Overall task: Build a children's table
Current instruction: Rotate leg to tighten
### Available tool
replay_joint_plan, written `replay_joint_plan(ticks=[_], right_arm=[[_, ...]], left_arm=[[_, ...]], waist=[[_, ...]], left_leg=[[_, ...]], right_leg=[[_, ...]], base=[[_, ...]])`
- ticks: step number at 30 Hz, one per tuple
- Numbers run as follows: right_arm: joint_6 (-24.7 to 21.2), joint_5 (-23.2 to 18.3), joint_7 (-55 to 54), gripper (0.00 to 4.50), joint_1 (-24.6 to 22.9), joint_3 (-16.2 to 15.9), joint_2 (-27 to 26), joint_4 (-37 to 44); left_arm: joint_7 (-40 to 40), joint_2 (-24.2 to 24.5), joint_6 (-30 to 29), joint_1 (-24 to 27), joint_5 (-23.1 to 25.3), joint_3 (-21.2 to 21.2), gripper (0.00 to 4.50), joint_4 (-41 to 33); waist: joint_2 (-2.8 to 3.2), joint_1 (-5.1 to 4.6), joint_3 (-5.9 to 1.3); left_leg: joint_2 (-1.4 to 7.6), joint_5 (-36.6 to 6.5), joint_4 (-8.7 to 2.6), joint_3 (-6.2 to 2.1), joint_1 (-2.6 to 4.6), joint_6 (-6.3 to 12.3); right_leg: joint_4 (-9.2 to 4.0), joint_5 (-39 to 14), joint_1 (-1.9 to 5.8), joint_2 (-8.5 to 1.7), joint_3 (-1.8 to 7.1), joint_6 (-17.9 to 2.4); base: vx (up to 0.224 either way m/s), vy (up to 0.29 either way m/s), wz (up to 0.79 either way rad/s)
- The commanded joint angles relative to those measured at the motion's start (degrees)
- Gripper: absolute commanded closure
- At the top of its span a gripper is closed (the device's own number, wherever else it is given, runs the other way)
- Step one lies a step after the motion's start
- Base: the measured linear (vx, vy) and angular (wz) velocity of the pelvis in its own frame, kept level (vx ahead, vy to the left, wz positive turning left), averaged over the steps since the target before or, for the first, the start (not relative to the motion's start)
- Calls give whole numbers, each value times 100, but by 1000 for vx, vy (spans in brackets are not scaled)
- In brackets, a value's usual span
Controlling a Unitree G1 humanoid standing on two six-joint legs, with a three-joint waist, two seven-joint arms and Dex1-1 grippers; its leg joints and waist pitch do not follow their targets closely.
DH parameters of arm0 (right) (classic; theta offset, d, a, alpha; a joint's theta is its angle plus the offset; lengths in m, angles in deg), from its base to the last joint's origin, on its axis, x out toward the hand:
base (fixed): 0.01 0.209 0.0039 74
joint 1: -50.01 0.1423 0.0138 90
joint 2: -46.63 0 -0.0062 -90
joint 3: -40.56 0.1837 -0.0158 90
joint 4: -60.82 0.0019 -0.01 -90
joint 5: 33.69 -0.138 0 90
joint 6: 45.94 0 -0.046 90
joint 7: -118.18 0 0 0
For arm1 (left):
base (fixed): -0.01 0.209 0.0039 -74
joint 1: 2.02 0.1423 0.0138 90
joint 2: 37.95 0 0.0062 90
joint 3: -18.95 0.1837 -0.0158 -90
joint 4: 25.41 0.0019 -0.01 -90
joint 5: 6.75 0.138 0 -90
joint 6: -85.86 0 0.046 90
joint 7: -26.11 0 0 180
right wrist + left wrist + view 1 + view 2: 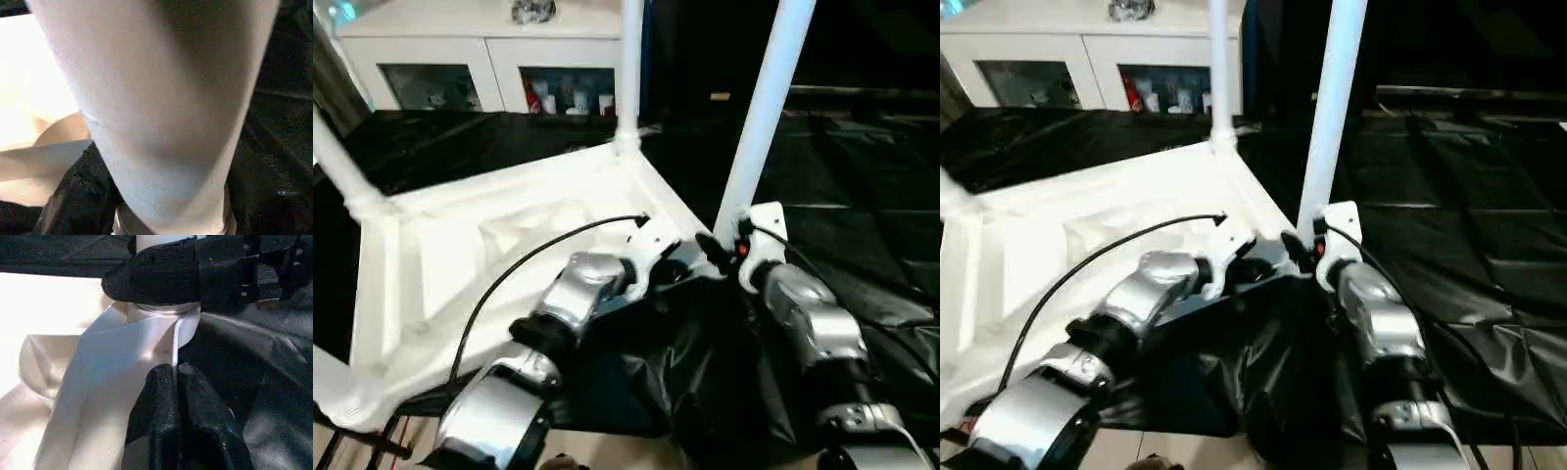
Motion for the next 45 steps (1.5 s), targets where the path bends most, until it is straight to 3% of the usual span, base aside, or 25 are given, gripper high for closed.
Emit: replay_joint_plan(ticks=[1, 6, 7, 9, 11, 13, 20, 25, 27, 39, 42, 45], right_arm=[[-200, -150, 491, 125, -141, -513, -462, -205], [-130, -53, 728, 89, -187, -695, -342, -76], [-41, 24, 1067, 74, -272, -902, -167, 132], [-17, 16, 1355, 74, -335, -1015, -27, 294], [40, -119, 2196, 74, -510, -1228, 429, 747], [116, -136, 2461, 74, -557, -1265, 615, 855], [72, -396, 3694, 74, -738, -1277, 1434, 1239], [-25, -515, 4068, 74, -770, -1267, 1648, 1316], [-70, -556, 4202, 99, -766, -1261, 1690, 1324], [-219, -644, 4400, 180, -860, -1401, 1701, 1450], [-195, -588, 4203, 187, -882, -1350, 1601, 1406], [-274, -373, 3472, 188, -843, -1268, 1281, 1175]], left_arm=[[-130, -241, 409, -336, -160, -207, 450, -158], [5, -166, 503, -296, -166, -193, 450, -124], [239, -67, 560, -222, -220, -176, 450, -175], [439, 11, 587, -150, -258, -150, 450, -259], [1183, 259, 594, 119, -432, -50, 450, -649], [1435, 364, 568, 227, -493, -9, 450, -824], [2323, 916, 394, 606, -585, 182, 450, -1432], [2873, 1202, 113, 817, -675, 288, 450, -1890], [3113, 1347, -32, 949, -697, 359, 450, -2154], [3106, 1422, -190, 1053, -671, 374, 450, -2413], [2811, 1314, -132, 991, -625, 325, 450, -2295], [2025, 973, 33, 761, -452, 176, 450, -1865]], waist=[[-126, 12, -405], [-127, 8, -396], [-142, 7, -391], [-150, 8, -392], [-155, 26, -387], [-159, 23, -377], [-133, 46, -383], [-135, 97, -385], [-126, 124, -389], [-137, 153, -385], [-142, 154, -386], [-157, 129, -375]], left_leg=[[179, -1178, -385, -67, 22, 367], [194, -1291, -399, -75, 33, 353], [192, -1322, -400, -77, 35, 354], [191, -1277, -400, -78, 19, 384], [201, -1276, -395, -72, 24, 426], [215, -1277, -404, -69, -2, 481], [261, -1358, -398, -71, 33, 472], [283, -1301, -404, -70, 29, 452], [291, -1295, -401, -68, 41, 438], [271, -1275, -401, -67, 45, 358], [261, -1254, -397, -66, 34, 359], [241, -1301, -393, -64, 48, 294]], right_leg=[[-491, -2296, 317, -403, 278, -637], [-508, -2489, 315, -409, 273, -594], [-518, -2545, 318, -409, 269, -563], [-504, -2504, 330, -408, 277, -549], [-505, -2525, 333, -420, 283, -564], [-493, -2542, 332, -422, 296, -556], [-468, -2469, 307, -417, 302, -696], [-437, -2421, 308, -429, 315, -772], [-433, -2385, 290, -427, 318, -814], [-446, -2468, 285, -421, 317, -717], [-445, -2459, 290, -417, 314, -705], [-482, -2613, 269, -409, 304, -641]], base=[[0, 0, 0], [0, 0, 0], [0, 0, 0], [0, 0, 0], [0, 0, 0], [0, 0, 0], [0, 0, 0], [0, 0, 0], [0, 0, 0], [0, 0, 0], [0, 0, 0], [0, 0, 0]])
